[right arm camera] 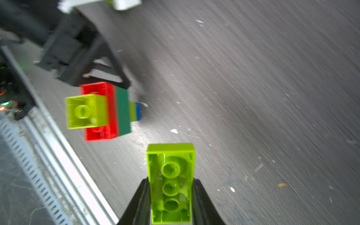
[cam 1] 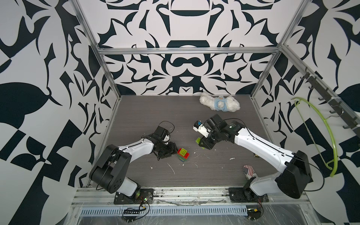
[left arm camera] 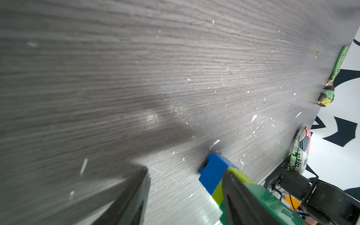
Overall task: Assemble a carrot with lego
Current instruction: Adjust the lego brick at the center of the board, then assemble the lego brick with the lego brick.
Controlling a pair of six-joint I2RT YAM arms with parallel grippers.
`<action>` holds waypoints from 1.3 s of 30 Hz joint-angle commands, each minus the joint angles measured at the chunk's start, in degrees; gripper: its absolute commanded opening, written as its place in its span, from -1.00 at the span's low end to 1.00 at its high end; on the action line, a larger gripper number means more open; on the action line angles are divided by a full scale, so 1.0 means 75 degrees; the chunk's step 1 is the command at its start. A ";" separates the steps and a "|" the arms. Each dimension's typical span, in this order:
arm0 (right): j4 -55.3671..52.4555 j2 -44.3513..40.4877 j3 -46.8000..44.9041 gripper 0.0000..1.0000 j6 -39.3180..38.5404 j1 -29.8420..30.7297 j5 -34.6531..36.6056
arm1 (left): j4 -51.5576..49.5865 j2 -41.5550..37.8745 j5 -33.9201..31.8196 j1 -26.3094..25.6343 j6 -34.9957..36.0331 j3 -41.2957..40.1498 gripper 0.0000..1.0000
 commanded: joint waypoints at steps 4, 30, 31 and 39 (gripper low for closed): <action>-0.0904 0.0658 0.1377 -0.55 -0.0212 0.0912 0.0323 | -0.0343 -0.0472 0.0031 -0.0013 -0.0062 -0.0682 0.33; -0.3439 0.3558 0.4824 -0.55 0.0920 0.2384 0.1695 | -0.1949 -0.2084 -0.0356 0.2365 0.0935 0.0543 0.46; -0.3457 0.3582 0.4830 -0.55 0.0942 0.2398 0.1712 | -0.1941 -0.2096 -0.0331 0.2364 0.0934 0.0539 0.46; -0.3475 0.3735 0.4892 -0.55 0.1148 0.2425 0.1752 | -0.1918 -0.2150 -0.0264 0.2354 0.0947 0.0473 0.46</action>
